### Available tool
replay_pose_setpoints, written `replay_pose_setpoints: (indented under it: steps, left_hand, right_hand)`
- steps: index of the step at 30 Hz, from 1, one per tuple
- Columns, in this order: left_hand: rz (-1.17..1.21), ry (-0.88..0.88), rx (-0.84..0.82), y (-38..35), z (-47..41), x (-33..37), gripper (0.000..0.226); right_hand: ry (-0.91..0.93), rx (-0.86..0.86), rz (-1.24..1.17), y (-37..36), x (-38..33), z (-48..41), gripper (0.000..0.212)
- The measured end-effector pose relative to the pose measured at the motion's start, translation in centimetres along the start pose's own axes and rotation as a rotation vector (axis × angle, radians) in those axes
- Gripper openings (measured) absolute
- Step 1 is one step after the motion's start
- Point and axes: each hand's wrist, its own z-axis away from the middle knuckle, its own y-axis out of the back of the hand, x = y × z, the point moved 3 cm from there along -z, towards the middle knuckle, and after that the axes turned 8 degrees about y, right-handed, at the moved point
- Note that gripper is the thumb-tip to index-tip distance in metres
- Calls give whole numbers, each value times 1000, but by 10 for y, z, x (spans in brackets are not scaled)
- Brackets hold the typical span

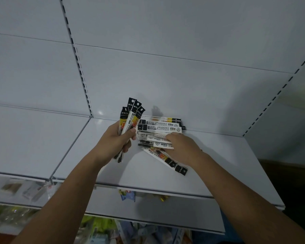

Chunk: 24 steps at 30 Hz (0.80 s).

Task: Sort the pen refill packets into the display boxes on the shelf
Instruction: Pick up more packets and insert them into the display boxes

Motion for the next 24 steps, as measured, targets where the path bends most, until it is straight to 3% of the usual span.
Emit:
replay_pose_setpoints:
  steps: [7,13,17,21,24]
  left_hand:
    - [0,-5,-3,-3,-2,1,14]
    - [29,7,-14,-6,-4,-2,10]
    - [36,21,-42,-13,-8,-3,9]
    - [75,40,-60,-19,-11,-4,9]
    - [118,63,-60,-26,-11,0,17]
  right_hand:
    - [-23,25,-29,10,0,-1,27]
    - [-106,103,-220,16,8,0,15]
    - [-171,172,-445,19,10,6,26]
    - [-174,149,-569,25,5,12,58]
    - [-128,141,-661,34,-1,16,47]
